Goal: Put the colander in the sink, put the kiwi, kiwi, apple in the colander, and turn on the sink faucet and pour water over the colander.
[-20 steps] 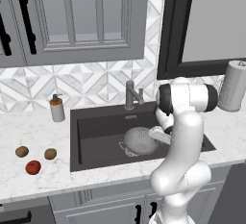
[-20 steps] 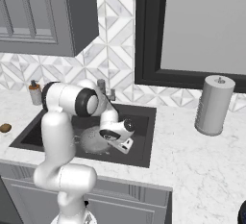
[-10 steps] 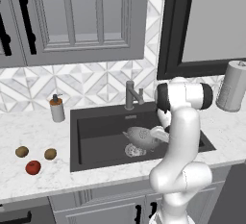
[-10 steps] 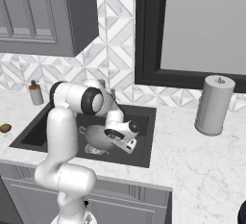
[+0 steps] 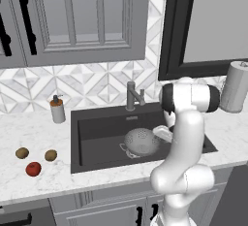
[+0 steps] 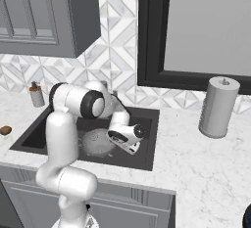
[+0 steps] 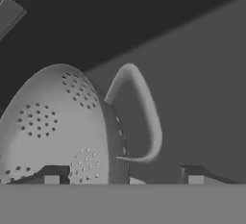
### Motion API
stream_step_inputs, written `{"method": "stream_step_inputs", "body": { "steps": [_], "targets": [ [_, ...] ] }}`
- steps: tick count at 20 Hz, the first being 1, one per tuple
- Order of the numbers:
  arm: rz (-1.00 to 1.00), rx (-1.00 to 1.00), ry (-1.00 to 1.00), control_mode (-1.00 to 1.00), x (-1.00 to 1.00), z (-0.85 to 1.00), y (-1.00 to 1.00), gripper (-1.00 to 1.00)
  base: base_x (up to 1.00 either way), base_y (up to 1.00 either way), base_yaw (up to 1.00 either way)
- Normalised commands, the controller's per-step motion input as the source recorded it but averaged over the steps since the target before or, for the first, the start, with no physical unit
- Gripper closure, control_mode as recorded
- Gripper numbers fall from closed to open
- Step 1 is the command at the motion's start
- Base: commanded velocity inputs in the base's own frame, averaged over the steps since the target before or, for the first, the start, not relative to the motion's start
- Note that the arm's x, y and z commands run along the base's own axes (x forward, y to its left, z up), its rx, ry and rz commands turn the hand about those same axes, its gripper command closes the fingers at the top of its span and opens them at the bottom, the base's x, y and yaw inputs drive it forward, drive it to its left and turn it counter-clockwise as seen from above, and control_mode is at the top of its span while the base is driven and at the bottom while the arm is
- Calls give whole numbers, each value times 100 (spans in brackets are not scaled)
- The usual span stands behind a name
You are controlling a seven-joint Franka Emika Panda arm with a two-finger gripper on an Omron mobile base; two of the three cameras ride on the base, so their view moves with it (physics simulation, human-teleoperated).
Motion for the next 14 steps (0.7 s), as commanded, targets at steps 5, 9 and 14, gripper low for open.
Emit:
{"method": "stream_step_inputs", "body": {
  "steps": [5,9,14],
  "targets": [
    [0,6,-11,-100,-29,66,0,-100,0,0,0],
    [-2,0,-1,-100,-31,100,0,-100,0,0,0],
    [-1,0,1,-100,-34,100,0,-100,0,0,0]
  ]
}}
